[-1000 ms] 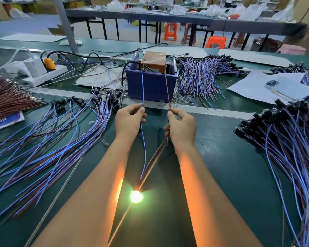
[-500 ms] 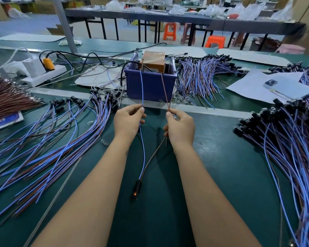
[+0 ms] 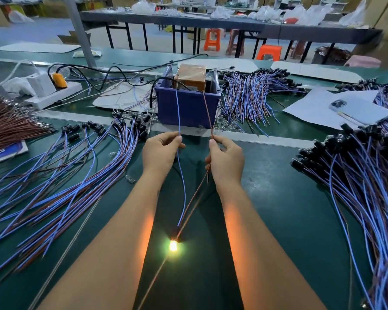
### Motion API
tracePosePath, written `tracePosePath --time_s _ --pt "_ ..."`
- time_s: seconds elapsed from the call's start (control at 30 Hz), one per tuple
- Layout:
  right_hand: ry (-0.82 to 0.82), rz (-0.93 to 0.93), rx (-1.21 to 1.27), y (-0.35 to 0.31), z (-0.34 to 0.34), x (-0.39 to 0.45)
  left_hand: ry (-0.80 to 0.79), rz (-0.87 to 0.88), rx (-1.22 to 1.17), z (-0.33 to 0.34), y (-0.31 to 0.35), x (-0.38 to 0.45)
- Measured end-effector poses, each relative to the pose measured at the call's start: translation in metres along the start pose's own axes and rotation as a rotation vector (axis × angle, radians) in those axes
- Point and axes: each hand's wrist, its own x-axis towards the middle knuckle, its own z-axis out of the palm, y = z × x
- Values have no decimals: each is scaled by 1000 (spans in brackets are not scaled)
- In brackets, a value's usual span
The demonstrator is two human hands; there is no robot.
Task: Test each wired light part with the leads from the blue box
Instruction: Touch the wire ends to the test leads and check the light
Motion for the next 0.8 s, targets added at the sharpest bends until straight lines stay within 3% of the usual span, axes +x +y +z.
tracePosePath --time_s 0.13,0.27,0.37,0.5,0.6,0.67,0.8 --pt "-140 -100 41 -1 -4 -9 -119 30 19 5 8 -11" --pt "-210 -159 83 -3 -9 -20 -187 -118 -196 12 20 -26" --pt "-276 -172 138 -3 -15 -32 -264 -175 -215 15 26 -37" --pt "-295 -155 140 -4 -29 -42 -158 -312 -473 12 38 -44" --pt "-469 -207 123 -8 -36 -53 -57 -358 -765 8 49 -44" --pt "-539 -225 183 -11 -38 -61 -49 -330 -817 7 54 -46" --pt "-337 -165 353 -22 -54 -64 -42 -274 -795 14 56 -57"
